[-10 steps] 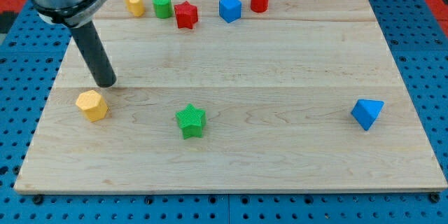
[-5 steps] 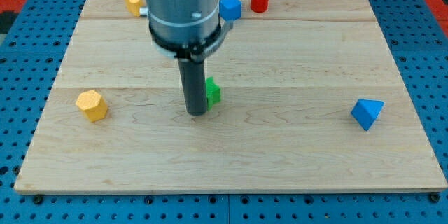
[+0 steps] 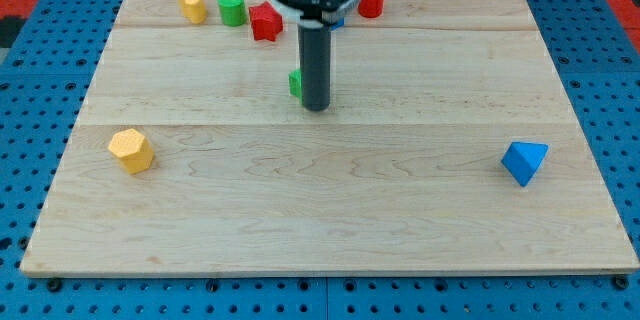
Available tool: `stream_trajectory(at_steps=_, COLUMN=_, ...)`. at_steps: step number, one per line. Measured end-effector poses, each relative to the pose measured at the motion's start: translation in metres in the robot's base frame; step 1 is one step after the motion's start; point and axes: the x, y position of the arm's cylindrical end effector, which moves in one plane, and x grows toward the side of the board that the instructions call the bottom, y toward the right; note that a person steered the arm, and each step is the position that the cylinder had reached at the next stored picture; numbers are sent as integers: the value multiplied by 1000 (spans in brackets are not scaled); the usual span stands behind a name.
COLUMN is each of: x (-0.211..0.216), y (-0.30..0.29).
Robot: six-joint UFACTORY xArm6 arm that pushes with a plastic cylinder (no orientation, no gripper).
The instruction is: Move the green star at the bottom of the red star
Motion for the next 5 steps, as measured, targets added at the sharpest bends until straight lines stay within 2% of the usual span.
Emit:
stream_trajectory(at_steps=1, x=-27, y=-22)
stream_trajectory(at_steps=2, x=20, y=7)
stream_trajectory(at_steps=3, x=-25, y=19)
stream_trajectory(at_steps=4, x=-44, y=-2)
stream_trajectory(at_steps=5, x=-45, y=-14)
